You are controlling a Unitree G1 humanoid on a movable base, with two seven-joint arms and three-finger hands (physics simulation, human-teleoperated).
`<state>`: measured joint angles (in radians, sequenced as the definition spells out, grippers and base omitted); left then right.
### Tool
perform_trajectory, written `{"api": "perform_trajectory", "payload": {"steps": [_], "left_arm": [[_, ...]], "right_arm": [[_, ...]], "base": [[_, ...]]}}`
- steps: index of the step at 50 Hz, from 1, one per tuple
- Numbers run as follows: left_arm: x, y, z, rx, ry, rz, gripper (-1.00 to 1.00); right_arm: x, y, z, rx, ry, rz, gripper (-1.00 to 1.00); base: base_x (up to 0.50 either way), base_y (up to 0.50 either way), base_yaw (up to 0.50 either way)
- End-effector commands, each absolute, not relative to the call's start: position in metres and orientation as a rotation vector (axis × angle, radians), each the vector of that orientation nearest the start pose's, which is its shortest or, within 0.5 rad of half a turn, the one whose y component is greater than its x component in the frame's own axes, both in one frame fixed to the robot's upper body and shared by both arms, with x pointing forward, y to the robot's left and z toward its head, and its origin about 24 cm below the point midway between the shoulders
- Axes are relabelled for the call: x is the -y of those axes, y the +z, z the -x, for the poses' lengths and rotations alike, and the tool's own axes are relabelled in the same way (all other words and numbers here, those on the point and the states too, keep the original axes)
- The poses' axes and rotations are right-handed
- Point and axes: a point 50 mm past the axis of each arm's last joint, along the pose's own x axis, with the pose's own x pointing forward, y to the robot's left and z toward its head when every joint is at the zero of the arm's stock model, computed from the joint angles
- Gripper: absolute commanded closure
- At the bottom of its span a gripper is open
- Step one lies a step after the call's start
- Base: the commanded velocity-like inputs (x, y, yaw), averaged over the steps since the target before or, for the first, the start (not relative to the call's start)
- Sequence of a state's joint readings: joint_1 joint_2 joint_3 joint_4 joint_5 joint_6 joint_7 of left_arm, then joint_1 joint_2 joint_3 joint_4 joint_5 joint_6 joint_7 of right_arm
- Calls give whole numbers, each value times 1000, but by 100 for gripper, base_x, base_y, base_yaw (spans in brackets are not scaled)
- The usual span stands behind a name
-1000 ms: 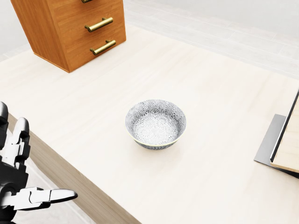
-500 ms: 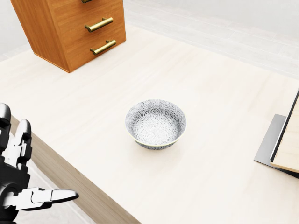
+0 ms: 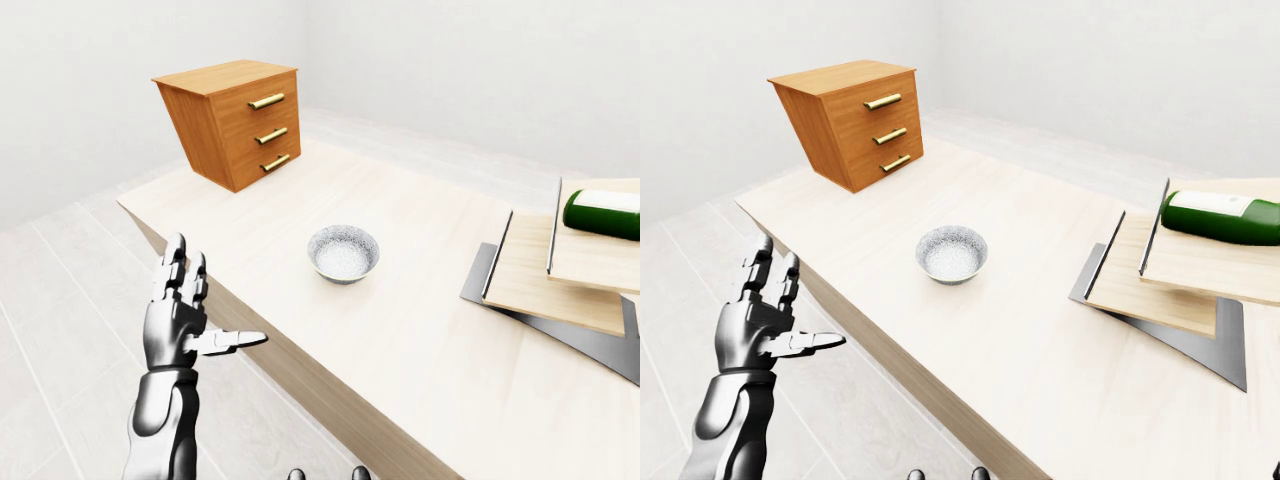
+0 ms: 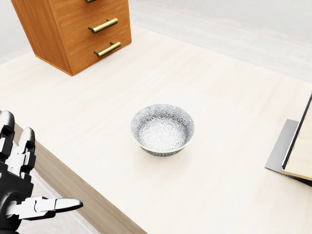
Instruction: Put the wine bottle on the wine rack.
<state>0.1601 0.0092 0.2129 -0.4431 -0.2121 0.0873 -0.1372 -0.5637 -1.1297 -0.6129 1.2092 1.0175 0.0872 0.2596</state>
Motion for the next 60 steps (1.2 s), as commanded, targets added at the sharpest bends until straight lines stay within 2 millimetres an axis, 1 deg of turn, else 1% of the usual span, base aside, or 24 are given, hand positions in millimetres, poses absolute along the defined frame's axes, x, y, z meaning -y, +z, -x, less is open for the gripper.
{"api": "perform_trajectory", "payload": {"steps": [1,5,8,9,11,14,18,19,20,22,24,26,27,29,30,31,32,33,41,50,60], "left_arm": [[-201,100,-212,222,70,124,-100],[-200,100,-212,222,70,125,-100],[-200,100,-212,223,70,124,-100],[-200,100,-212,222,70,125,-100],[-200,99,-212,219,69,125,-100],[-201,98,-212,213,69,127,-100],[-200,98,-211,214,68,127,-100],[-200,98,-211,214,68,126,-100],[-200,98,-211,214,68,126,-100],[-200,98,-211,213,69,127,-100],[-200,98,-211,212,69,128,-100],[-200,97,-211,208,69,129,-100],[-200,96,-211,205,69,130,-100],[-200,95,-211,201,68,130,-100],[-201,95,-212,199,69,131,-100],[-201,95,-212,199,69,131,-100],[-201,94,-211,198,68,131,-100],[-201,94,-211,196,69,131,-100],[-202,90,-212,181,69,134,-100],[-201,91,-212,183,69,135,-100],[-201,92,-212,187,68,134,-100]], "right_arm": [[504,169,-198,206,-775,-505,15],[504,170,-198,208,-775,-504,7],[504,170,-197,208,-777,-502,7],[505,171,-196,211,-779,-500,-3],[505,172,-196,212,-780,-499,-6],[506,173,-194,213,-784,-494,-22],[508,178,-191,227,-796,-489,-25],[509,180,-191,232,-798,-488,-33],[509,181,-190,234,-800,-487,-33],[510,183,-190,241,-802,-484,-42],[510,184,-189,242,-803,-484,-44],[511,185,-189,243,-804,-482,-55],[511,184,-188,242,-808,-483,-65],[511,184,-188,240,-810,-482,-68],[512,184,-186,240,-815,-483,-76],[512,184,-186,240,-815,-483,-76],[512,184,-185,241,-816,-482,-91],[513,185,-184,243,-819,-481,-100],[518,190,-174,259,-839,-474,-100],[524,198,-161,281,-855,-454,-100],[527,204,-153,297,-861,-439,-100]], "base": [[0,0,0],[0,0,0],[0,0,0],[0,0,0],[0,0,0],[0,0,0],[0,0,0],[0,0,0],[0,0,0],[0,0,0],[0,0,0],[0,0,0],[0,0,0],[0,0,0],[0,0,0],[0,0,0],[0,0,0],[0,0,0],[0,0,0],[0,0,0],[0,0,0]]}}
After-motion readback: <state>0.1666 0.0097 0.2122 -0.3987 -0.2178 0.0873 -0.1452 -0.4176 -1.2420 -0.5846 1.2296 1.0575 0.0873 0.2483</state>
